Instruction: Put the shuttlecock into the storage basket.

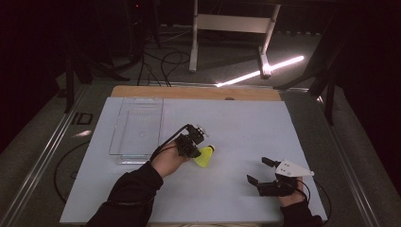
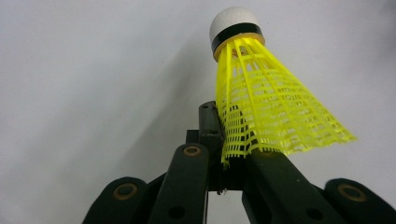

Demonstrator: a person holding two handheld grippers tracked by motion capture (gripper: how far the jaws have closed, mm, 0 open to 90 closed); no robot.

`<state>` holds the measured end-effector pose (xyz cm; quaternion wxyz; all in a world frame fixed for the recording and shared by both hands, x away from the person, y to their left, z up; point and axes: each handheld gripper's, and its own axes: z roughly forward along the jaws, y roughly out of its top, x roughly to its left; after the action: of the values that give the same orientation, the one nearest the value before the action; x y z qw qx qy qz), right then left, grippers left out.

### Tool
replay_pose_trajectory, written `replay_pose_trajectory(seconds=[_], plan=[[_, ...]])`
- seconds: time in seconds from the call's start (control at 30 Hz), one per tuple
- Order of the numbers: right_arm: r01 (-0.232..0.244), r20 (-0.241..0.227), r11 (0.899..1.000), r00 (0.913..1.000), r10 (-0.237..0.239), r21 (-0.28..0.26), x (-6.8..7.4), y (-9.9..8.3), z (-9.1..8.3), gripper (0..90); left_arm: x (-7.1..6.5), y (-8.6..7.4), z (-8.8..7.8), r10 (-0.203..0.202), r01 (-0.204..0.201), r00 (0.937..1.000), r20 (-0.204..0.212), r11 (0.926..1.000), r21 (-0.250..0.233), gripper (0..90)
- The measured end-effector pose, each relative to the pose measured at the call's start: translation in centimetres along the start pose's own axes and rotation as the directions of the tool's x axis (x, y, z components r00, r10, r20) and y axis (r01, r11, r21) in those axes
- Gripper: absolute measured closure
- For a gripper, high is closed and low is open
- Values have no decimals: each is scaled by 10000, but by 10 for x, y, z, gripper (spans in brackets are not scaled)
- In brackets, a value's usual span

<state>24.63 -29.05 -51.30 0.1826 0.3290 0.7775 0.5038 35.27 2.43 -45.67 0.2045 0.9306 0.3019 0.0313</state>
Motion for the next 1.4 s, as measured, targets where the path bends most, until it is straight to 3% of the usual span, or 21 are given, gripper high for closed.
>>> replay_pose_trajectory(seconds=[0.3,0.77,1.17,1.4], plan=[[-14,-2,10000,10000,14,-21,0,0,0,95,1,4,-16,183,-183,9998,70,9998,69,900],[-36,18,10000,10000,36,8,0,0,0,95,11,1,-49,-76,66,9985,-539,9998,-186,900],[-44,57,10000,10000,44,13,0,0,1,95,30,-6,-80,-608,534,9926,-1050,9960,-715,900],[-53,93,10000,9999,52,21,0,0,1,95,45,-17,-92,-1111,983,9845,-1357,9904,-971,900]])
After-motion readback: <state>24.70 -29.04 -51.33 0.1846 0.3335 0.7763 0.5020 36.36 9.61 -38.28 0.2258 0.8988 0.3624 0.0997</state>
